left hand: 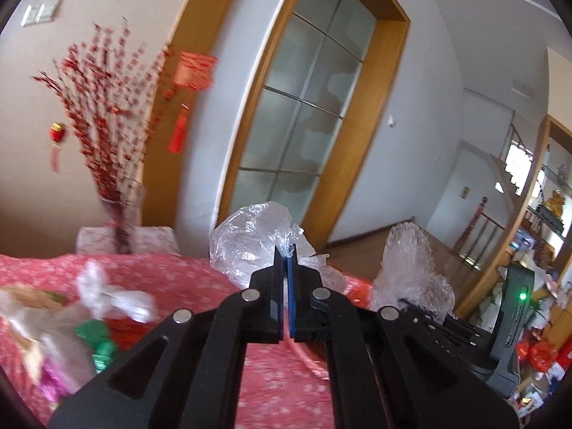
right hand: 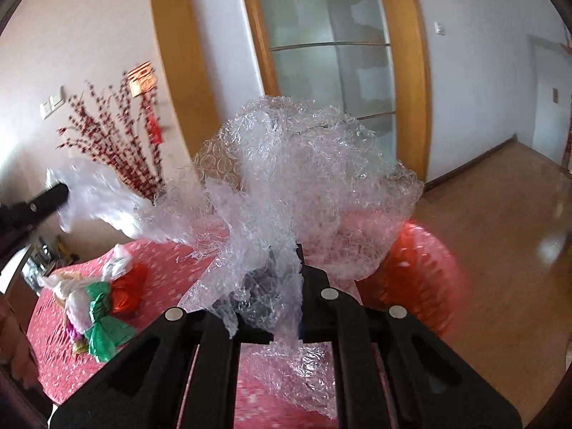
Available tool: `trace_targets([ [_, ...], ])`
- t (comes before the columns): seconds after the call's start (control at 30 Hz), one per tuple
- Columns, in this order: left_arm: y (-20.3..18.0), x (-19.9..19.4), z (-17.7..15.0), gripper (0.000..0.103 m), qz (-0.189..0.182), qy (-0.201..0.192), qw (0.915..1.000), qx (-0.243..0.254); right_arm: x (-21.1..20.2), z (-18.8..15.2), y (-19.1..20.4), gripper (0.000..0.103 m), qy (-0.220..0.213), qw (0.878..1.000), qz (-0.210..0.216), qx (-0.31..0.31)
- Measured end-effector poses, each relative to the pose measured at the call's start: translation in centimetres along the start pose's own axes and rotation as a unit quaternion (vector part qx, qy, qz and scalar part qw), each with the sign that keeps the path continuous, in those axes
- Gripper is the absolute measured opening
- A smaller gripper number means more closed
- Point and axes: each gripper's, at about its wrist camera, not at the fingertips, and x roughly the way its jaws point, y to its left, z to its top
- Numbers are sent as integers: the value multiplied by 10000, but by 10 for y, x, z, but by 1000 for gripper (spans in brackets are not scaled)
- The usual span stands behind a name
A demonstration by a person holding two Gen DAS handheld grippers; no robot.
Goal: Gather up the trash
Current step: 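Carry both held plastics to the red basket and open both grippers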
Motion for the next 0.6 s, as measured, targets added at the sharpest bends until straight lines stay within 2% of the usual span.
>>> trace_targets([
  [0.23, -24, 40, -12, 3, -404, 310, 9987, -63, 1, -1, -29, 9, 8, 9996, -240, 179],
  [0.6, -55, 86, -32, 3, -686, 656, 9955, -1, 14, -2, -60, 9, 94, 9981, -442, 430],
])
